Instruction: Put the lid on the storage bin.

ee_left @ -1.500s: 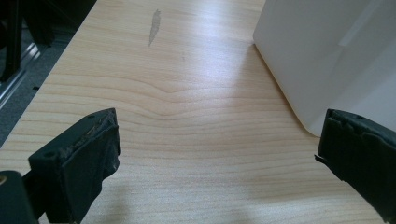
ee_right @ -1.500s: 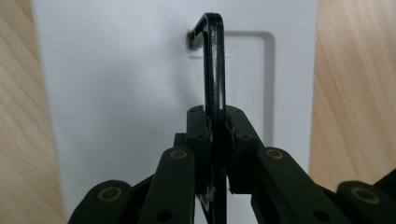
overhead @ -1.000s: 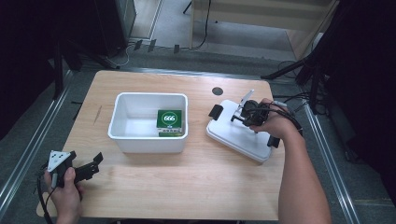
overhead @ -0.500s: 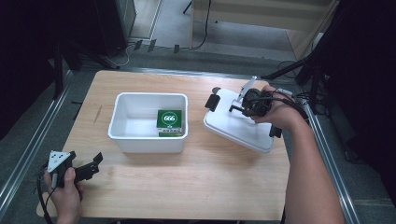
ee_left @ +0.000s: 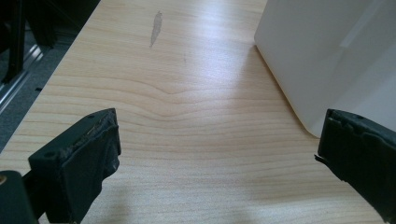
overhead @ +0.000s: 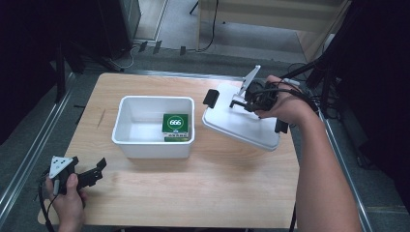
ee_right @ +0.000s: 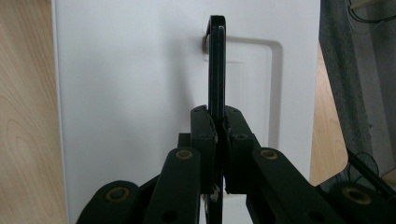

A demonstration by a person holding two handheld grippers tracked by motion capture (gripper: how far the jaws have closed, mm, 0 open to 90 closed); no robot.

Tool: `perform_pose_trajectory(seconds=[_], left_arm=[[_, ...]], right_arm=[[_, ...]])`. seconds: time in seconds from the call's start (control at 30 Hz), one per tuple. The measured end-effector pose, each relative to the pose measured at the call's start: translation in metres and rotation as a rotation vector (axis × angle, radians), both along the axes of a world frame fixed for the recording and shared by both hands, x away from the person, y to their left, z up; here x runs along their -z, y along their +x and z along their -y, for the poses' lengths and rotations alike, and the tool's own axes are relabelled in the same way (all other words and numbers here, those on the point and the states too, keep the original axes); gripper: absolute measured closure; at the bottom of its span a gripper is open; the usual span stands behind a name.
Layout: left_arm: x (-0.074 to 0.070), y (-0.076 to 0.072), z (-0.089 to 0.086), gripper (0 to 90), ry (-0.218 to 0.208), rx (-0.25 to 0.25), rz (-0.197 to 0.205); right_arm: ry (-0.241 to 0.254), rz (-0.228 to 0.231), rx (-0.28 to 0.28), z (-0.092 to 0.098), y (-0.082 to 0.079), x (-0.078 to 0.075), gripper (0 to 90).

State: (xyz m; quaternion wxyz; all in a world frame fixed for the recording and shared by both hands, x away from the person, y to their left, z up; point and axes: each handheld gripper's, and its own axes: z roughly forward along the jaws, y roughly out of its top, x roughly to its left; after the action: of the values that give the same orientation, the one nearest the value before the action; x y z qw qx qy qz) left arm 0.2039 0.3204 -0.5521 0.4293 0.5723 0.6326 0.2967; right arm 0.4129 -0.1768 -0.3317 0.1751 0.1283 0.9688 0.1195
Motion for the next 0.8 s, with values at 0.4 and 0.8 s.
perform_pose_trajectory(seconds=[0.4, 0.8], left_arm=[[0.000, -0.001, -0.001, 0.0, -0.007, -0.003, 0.000], [0.000, -0.001, -0.002, 0.0, -0.014, -0.001, -0.002]], right_arm=[[0.011, 0.005, -0.081, -0.040, -0.003, -0.022, 85.4], [0.019, -0.002, -0.149, -0.082, -0.006, -0.033, 85.4]])
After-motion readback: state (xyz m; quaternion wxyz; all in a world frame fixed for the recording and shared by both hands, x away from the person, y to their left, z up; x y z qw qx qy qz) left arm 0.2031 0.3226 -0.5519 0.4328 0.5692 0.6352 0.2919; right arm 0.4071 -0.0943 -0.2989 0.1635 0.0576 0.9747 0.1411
